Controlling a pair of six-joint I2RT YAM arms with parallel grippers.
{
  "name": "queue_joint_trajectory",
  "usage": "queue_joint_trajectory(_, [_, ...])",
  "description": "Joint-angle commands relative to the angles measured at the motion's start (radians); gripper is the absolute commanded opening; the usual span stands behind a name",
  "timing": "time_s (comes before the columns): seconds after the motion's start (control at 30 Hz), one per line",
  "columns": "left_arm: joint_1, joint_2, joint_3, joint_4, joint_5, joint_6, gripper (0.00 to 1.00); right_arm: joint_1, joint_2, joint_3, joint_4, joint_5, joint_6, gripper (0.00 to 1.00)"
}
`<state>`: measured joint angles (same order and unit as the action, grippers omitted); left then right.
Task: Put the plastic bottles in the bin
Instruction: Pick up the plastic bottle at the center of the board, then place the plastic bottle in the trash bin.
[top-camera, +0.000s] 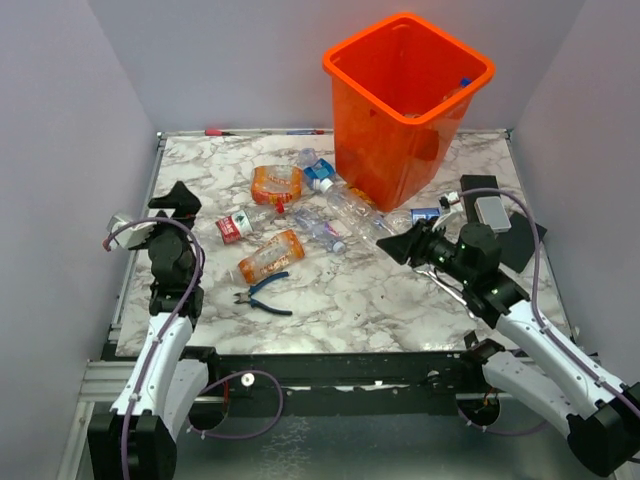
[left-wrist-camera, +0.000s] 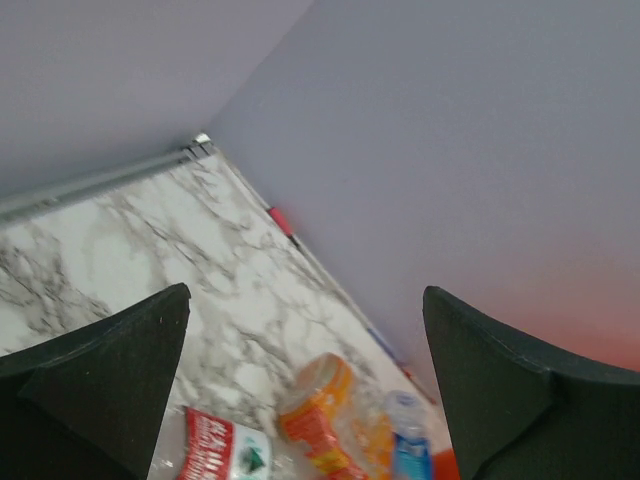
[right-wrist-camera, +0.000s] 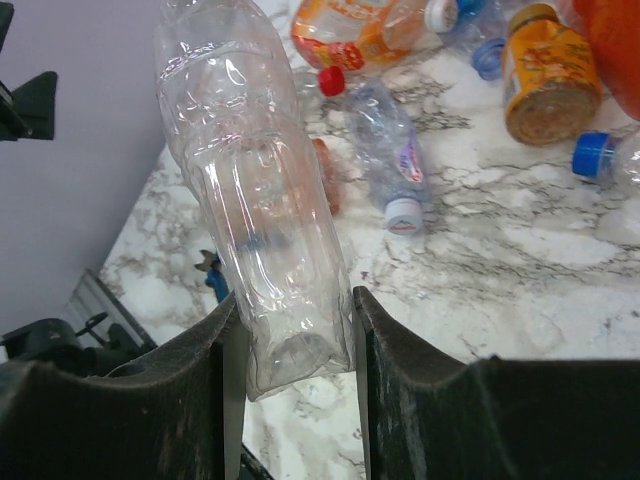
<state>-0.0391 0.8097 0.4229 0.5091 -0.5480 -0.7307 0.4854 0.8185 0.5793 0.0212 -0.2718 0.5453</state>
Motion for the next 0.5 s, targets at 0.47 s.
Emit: queue_joint_trajectory(0.47, [-0.706,-0.036,0.015,0.108,0.629,-0.115,0.99,0.039,-0.211,-0.326,0.684,-0.101,0.421,0.25])
